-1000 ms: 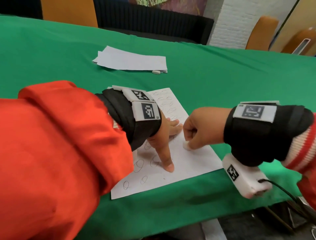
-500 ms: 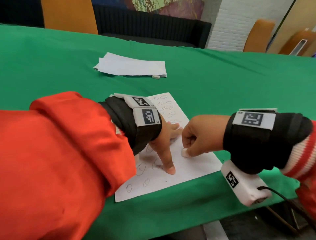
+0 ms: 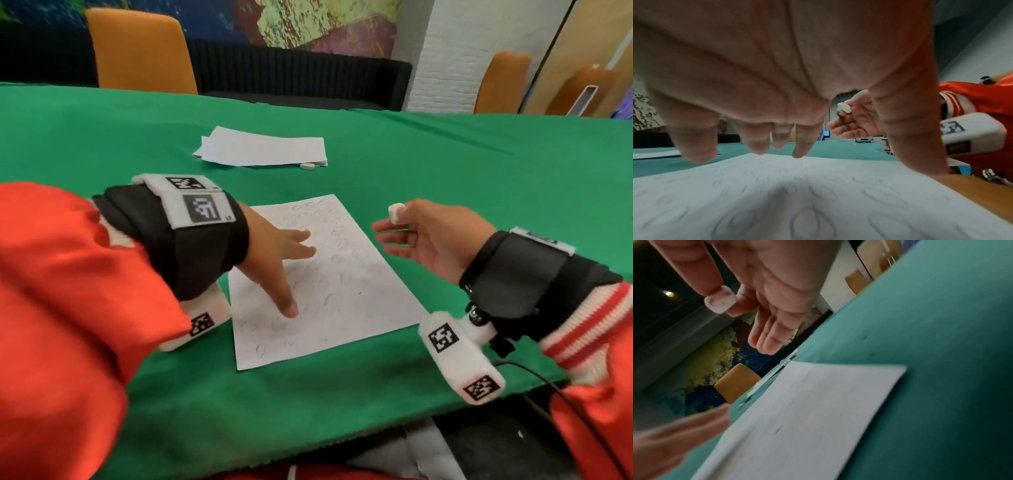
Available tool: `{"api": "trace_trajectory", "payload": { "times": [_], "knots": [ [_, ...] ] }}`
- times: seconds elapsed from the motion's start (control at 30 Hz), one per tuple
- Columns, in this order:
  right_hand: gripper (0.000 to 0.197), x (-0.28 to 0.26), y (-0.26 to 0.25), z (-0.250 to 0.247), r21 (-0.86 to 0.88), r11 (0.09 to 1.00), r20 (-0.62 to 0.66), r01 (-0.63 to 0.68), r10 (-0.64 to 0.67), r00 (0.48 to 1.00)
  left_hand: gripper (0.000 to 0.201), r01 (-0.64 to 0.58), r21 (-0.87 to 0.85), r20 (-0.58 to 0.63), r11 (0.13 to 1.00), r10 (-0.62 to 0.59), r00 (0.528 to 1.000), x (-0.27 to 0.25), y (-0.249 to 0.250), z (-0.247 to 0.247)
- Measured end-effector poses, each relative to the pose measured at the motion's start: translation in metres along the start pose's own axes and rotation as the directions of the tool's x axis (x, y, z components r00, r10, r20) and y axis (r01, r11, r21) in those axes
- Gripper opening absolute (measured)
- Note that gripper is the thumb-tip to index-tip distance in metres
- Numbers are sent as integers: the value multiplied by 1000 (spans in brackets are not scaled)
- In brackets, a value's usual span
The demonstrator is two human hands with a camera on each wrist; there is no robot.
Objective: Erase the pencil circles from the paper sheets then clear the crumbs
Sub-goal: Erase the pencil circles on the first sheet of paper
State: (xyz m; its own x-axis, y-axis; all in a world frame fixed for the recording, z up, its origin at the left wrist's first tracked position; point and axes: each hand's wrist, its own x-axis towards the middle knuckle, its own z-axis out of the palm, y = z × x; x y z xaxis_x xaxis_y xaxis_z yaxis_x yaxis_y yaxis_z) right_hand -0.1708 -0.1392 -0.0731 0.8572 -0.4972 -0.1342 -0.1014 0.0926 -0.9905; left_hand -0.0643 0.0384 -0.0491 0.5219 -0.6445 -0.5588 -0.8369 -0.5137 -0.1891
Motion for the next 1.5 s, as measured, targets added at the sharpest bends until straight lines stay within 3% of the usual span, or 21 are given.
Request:
{"api": "trace_trajectory", "payload": {
  "times": [0.2, 0.33, 0.5, 0.67, 0.8, 0.87, 0.93, 1.0, 1.07, 1.13, 1.2, 1.37, 1.43, 1.5],
  "knots": [
    [19, -26, 12, 36, 331, 939, 46, -92, 82, 996, 113, 45, 18, 97, 999, -46, 994, -13, -3, 34],
    [24, -47, 28, 69, 414, 885, 150, -214, 166, 975, 113, 62, -19, 54, 998, -61, 997, -16, -2, 39],
    [19, -58, 50, 100, 594, 735, 254, -328, 216, 943, 105, 21, -88, 17, 996, -20, 1000, -12, -1, 42],
    [24, -57, 57, 95, 614, 741, 136, -273, 241, 961, 113, 77, -81, 49, 994, -73, 996, -9, -3, 45],
    [20, -47, 47, 57, 620, 781, -197, -78, 252, 948, 115, 74, -81, 60, 994, -69, 996, -7, -6, 47],
    [17, -46, 38, 45, 593, 805, -286, -17, 230, 930, 115, 73, -75, 60, 995, -68, 996, -7, -6, 46],
    [17, -52, 33, 51, 627, 779, -208, -14, 184, 961, 116, 73, -77, 59, 994, -69, 996, -8, -6, 46],
    [19, -59, 36, 72, 639, 764, -52, -93, 164, 985, 116, 78, -80, 53, 994, -74, 996, -9, -5, 46],
    [19, -63, 46, 92, 620, 757, 84, -207, 198, 977, 115, 76, -79, 44, 994, -73, 996, -9, -3, 46],
    [20, -62, 55, 99, 611, 745, 139, -267, 232, 963, 114, 70, -78, 29, 994, -68, 997, -10, -2, 46],
    [21, -58, 55, 89, 613, 753, 63, -239, 255, 965, 113, 70, -83, 22, 994, -68, 997, -11, -2, 46],
    [15, -41, 39, 35, 550, 835, -315, -21, 231, 921, 113, 66, -82, 34, 994, -63, 997, -13, -3, 45],
    [16, -42, 34, 27, 571, 821, -302, 23, 183, 936, 113, 63, -82, 42, 995, -60, 997, -13, -4, 45],
    [15, -50, 30, 37, 595, 804, -179, -9, 143, 973, 114, 65, -96, 45, 993, -61, 997, -14, -4, 45]
  ]
}}
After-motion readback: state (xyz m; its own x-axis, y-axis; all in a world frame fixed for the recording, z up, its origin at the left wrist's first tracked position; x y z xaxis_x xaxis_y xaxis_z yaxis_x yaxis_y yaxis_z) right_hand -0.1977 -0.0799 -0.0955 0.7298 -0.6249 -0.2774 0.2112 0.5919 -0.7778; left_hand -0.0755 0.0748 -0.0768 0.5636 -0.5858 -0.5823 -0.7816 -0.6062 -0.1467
